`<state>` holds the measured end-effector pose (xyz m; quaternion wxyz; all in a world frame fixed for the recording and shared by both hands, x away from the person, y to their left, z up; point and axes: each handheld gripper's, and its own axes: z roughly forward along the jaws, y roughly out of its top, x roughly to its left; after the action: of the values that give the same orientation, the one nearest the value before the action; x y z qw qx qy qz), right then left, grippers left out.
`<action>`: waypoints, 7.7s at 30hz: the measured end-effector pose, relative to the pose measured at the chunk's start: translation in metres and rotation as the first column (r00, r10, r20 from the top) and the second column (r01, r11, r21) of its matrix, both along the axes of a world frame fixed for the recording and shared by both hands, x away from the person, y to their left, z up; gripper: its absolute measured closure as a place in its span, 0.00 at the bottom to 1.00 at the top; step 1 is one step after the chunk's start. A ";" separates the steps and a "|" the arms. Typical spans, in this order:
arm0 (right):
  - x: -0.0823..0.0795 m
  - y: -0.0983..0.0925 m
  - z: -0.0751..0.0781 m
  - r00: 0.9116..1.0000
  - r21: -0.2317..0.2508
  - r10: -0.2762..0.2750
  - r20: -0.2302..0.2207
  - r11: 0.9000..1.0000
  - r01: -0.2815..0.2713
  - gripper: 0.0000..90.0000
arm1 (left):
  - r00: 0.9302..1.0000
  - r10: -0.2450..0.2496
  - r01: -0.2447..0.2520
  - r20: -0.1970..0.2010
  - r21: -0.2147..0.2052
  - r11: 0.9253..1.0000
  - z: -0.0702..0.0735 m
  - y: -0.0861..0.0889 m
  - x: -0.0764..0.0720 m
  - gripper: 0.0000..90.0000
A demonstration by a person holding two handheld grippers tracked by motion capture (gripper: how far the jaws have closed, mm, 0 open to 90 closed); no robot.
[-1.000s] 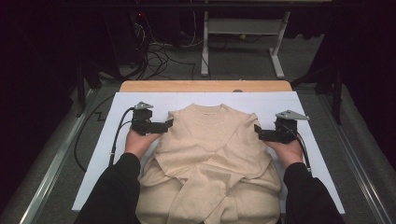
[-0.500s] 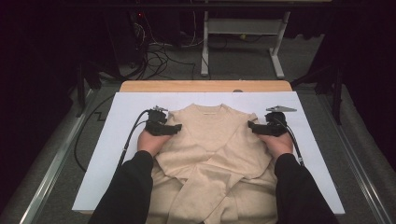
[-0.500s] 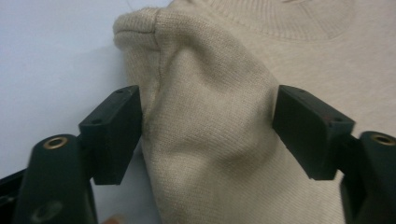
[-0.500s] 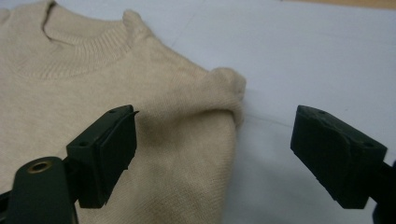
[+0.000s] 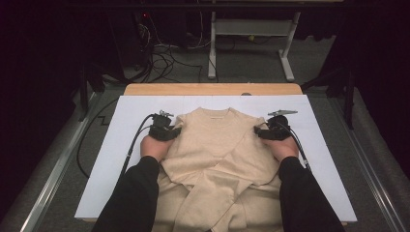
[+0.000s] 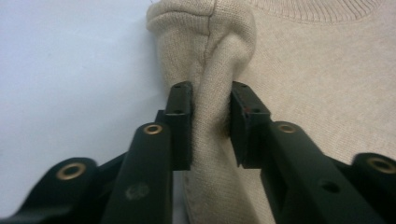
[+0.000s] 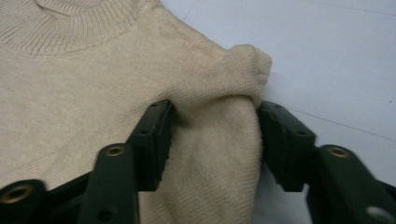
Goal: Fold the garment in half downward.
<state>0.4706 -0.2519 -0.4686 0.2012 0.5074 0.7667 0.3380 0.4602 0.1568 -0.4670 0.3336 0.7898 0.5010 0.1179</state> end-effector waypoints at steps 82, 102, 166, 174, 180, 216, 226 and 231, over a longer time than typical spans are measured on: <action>-0.126 -0.027 0.106 0.880 0.035 0.055 0.472 0.996 -0.081 0.92 | 0.901 0.002 0.068 0.435 -0.146 0.987 0.088 0.048 -0.112 0.89; -0.257 -0.037 0.036 0.920 0.102 0.108 0.377 0.982 -0.158 0.92 | 0.926 -0.113 0.160 0.360 -0.104 0.982 0.016 0.064 -0.242 0.88; -0.134 -0.041 -0.003 0.999 0.139 0.006 -0.033 0.990 -0.001 0.85 | 1.000 0.028 -0.029 -0.009 -0.198 0.980 -0.017 0.051 -0.106 0.80; -0.134 -0.037 0.001 0.999 0.077 -0.010 0.043 0.997 0.007 0.90 | 0.996 0.042 -0.028 0.073 -0.185 0.982 -0.011 0.052 -0.106 0.85; -0.126 -0.034 0.008 0.996 0.050 -0.023 0.087 0.999 0.018 0.92 | 0.993 0.050 -0.033 0.108 -0.160 0.987 -0.002 0.049 -0.095 0.86; -0.056 -0.030 0.032 0.991 0.053 -0.036 0.127 0.998 0.030 0.51 | 0.980 0.134 -0.119 0.151 -0.102 0.988 0.018 0.061 -0.048 0.55; -0.105 -0.034 0.051 0.979 0.082 -0.008 0.203 0.997 -0.009 0.46 | 0.964 0.135 -0.092 0.227 -0.188 0.978 0.034 0.072 -0.097 0.50; -0.127 -0.030 0.051 0.971 0.106 0.017 0.238 0.993 -0.043 0.44 | 0.966 0.124 -0.073 0.229 -0.220 0.973 0.024 0.073 -0.121 0.45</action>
<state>0.3435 -0.2819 -0.4178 0.2574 0.4622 0.7251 0.4409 0.3393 0.2296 -0.4428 0.4669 0.7040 0.5054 0.1760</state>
